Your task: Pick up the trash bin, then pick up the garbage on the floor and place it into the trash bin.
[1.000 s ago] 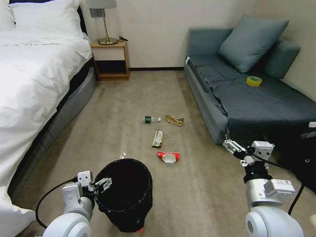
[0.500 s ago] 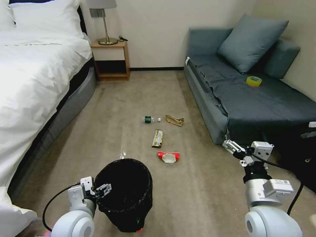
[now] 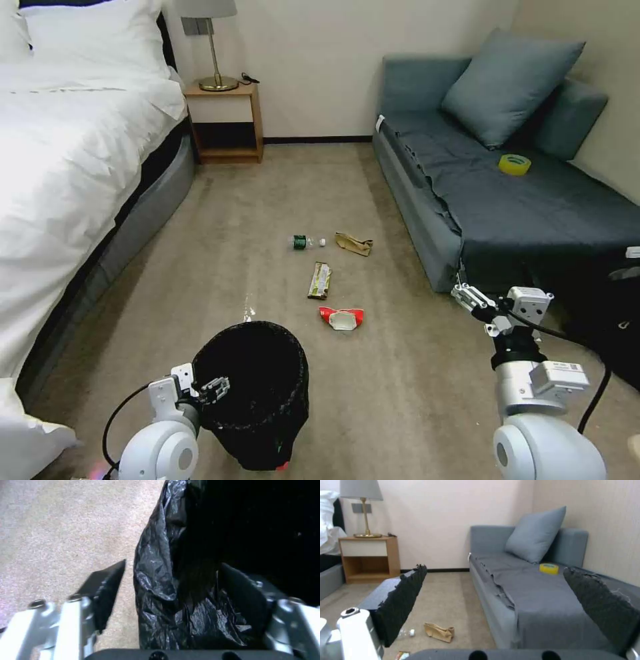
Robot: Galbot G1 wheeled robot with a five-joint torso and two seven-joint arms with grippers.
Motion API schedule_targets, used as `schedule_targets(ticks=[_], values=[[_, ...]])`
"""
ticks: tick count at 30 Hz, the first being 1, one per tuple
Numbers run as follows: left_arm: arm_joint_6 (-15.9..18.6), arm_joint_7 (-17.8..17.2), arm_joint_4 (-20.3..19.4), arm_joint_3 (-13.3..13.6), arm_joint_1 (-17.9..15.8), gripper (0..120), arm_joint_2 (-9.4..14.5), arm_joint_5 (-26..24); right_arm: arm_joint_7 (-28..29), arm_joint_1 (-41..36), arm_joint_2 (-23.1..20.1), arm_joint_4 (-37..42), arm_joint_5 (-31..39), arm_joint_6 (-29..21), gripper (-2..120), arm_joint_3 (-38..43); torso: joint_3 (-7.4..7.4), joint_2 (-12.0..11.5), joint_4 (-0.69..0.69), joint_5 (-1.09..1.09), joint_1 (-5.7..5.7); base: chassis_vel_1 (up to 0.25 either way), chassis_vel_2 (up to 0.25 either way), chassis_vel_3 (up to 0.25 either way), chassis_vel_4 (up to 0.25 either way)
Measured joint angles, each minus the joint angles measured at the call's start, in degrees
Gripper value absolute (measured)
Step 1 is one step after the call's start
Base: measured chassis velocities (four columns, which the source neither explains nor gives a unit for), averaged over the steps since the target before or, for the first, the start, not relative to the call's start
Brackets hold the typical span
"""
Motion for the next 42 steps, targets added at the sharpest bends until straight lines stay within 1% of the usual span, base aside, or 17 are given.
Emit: schedule_targets(ticks=[4, 5, 8, 10, 14, 15, 18, 21, 24, 26, 27, 28, 31, 32, 34, 37, 42], values=[[0.0, 0.0, 0.0, -0.1, 0.2, 57, -0.2, -1.0, 0.1, 0.0, -0.1, -0.1, 0.0, 0.2, 100, 0.0, 0.00, 0.0, 0.00, -0.01, 0.00, 0.000, 0.000, 0.000, 0.000], [0.0, 0.0, 0.0, -0.1, 0.2, 57, -0.2, -1.0, 0.1, 0.0, -0.1, -0.1, 0.0, 0.2, 100, 0.0, 0.00, 0.0, 0.00, -0.01, 0.00, 0.000, 0.000, 0.000, 0.000], [0.0, -0.1, -0.2, -0.1, 0.4, 41, -0.4, -2.2, 0.2, 0.0, -0.3, -0.1, 0.0, 0.4, 100, 0.0, 0.00, 0.0, 0.00, -0.02, 0.00, 0.000, 0.000, 0.000, 0.000], [0.0, -0.2, -0.2, -0.1, 0.4, 39, -0.4, -2.5, 0.2, 0.0, -0.4, -0.1, 0.0, 0.4, 100, 0.0, 0.00, 0.0, 0.01, -0.02, 0.00, 0.000, 0.000, 0.000, 0.000], [0.0, -0.4, -0.3, -0.3, 0.7, 19, -0.6, -3.2, 0.6, 0.0, -0.7, -0.1, 0.4, 0.4, 100, -0.2, 0.00, 0.0, 0.02, -0.02, 0.00, 0.000, 0.000, 0.000, 0.000], [0.0, -0.4, -0.3, -0.3, 0.7, 19, -0.6, -3.2, 0.6, 0.0, -0.7, -0.1, 0.4, 0.4, 100, -0.2, 0.00, 0.0, 0.02, -0.02, 0.00, 0.000, 0.000, 0.000, 0.000], [0.0, -0.6, -0.4, -0.4, 0.7, 7, -0.8, -4.2, 1.2, 0.0, -1.0, -0.2, 0.6, 0.1, 100, -0.5, 0.00, 0.0, 0.00, -0.04, 0.00, 0.000, 0.000, 0.000, 0.000], [0.1, -0.7, -0.8, -0.8, 0.8, 3, -1.1, -4.7, 1.4, 0.1, -1.3, -0.2, 0.9, 0.1, 100, -0.5, 0.01, 0.0, -0.01, -0.05, 0.00, 0.000, 0.000, 0.000, 0.000], [0.5, -0.7, -1.6, -1.6, 1.0, 3, -1.2, -4.7, 1.9, 0.3, -1.7, -0.2, 2.5, 0.5, 100, -0.4, 0.01, 0.0, -0.02, -0.12, 0.00, 0.000, 0.000, 0.000, 0.000], [0.9, -0.7, -3.4, -2.4, 1.4, 3, -1.2, -3.9, 2.1, 0.4, -2.0, -0.2, 4.5, 1.5, 100, -0.4, 0.02, 0.0, -0.03, -0.14, 0.00, 0.000, 0.000, 0.000, 0.000], [0.8, -0.7, -4.4, -3.0, 1.6, 3, -1.1, -2.9, 2.3, 0.4, -2.1, -0.2, 5.4, 2.0, 100, -0.4, 0.02, 0.0, -0.04, -0.10, 0.00, 0.000, 0.000, 0.000, 0.000], [0.8, -0.7, -4.4, -3.0, 1.6, 3, -1.1, -2.9, 2.3, 0.4, -2.1, -0.2, 5.4, 2.0, 100, -0.4, 0.02, 0.0, -0.04, -0.10, 0.00, 0.000, 0.000, 0.000, 0.000], [0.7, -0.4, -6.9, -4.7, 2.2, 2, -1.1, 0.8, 2.5, 0.2, -2.5, 0.3, 8.4, 3.1, 100, -0.5, 0.02, 0.0, -0.01, -0.09, 0.00, 0.000, 0.000, 0.000, 0.000], [0.7, -0.4, -6.9, -4.7, 2.2, 2, -1.1, 0.8, 2.5, 0.2, -2.5, 0.3, 8.4, 3.1, 100, -0.5, 0.02, 0.0, -0.01, -0.09, 0.00, 0.000, 0.000, 0.000, 0.000], [0.0, 0.6, -8.7, -6.2, 2.8, 2, -1.1, 4.7, 2.1, 0.0, -3.2, 0.4, 10.4, 4.7, 100, -0.4, 0.01, 0.0, -0.02, -0.06, 0.00, 0.000, 0.000, 0.000, 0.000], [-0.4, 1.8, -10.3, -7.8, 3.3, 2, -1.3, 8.1, 1.9, -0.1, -3.9, 0.1, 11.3, 6.1, 100, -0.3, 0.02, 0.0, -0.01, -0.05, 0.00, 0.000, 0.000, 0.000, 0.000], [-0.9, 2.3, -11.1, -8.9, 3.5, 2, -1.6, 9.9, 0.9, -0.3, -4.0, -0.3, 11.9, 7.2, 100, -0.3, 0.01, 0.0, -0.01, -0.04, 0.00, 0.000, 0.000, 0.000, 0.000]])
